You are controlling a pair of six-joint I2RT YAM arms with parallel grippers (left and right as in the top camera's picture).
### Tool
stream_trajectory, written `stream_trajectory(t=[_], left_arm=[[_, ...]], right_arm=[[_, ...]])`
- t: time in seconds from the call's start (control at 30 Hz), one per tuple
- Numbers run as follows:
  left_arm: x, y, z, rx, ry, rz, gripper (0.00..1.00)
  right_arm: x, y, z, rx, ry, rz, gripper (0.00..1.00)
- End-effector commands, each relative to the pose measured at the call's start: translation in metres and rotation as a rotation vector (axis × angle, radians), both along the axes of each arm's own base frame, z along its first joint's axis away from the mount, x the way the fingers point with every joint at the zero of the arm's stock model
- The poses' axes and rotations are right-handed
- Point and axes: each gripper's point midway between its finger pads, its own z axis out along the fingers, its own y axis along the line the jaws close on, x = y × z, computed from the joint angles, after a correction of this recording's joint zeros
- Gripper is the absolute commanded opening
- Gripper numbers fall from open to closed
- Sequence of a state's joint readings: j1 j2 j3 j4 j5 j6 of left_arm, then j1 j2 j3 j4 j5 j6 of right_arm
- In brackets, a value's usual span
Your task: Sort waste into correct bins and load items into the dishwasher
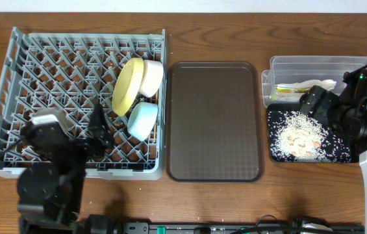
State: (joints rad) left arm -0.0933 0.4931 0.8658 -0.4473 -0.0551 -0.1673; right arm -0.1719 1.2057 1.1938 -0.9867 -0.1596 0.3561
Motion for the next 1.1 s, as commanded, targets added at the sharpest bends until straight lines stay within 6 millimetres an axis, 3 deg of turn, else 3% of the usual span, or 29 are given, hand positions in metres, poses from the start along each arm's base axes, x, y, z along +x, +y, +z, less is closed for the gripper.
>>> stream_trajectory(t=[0.0, 0.3, 0.8, 1.07], left_arm=[[-0.006, -0.007, -0.028, 0.028, -0.036, -0.053, 0.93], [-0.013, -0.005, -0.084, 0.021, -0.164, -0.050, 0.93], [0.010, -0.007, -0.183, 0.023, -0.109, -0.050, 0.93], [0.009, -0.007, -0.192, 0.025, -0.068, -0.050, 0.93]], right_arm=[[-0.002, -0.002, 0.004, -0.004, -0.013, -0.013, 0.99], [-0.002, -0.002, 0.004, -0.004, -0.013, -0.013, 0.99], [-0.002, -0.002, 0.004, -0.004, -0.013, -0.013, 0.99], [-0.002, -0.002, 0.004, -0.004, -0.013, -0.013, 0.99]])
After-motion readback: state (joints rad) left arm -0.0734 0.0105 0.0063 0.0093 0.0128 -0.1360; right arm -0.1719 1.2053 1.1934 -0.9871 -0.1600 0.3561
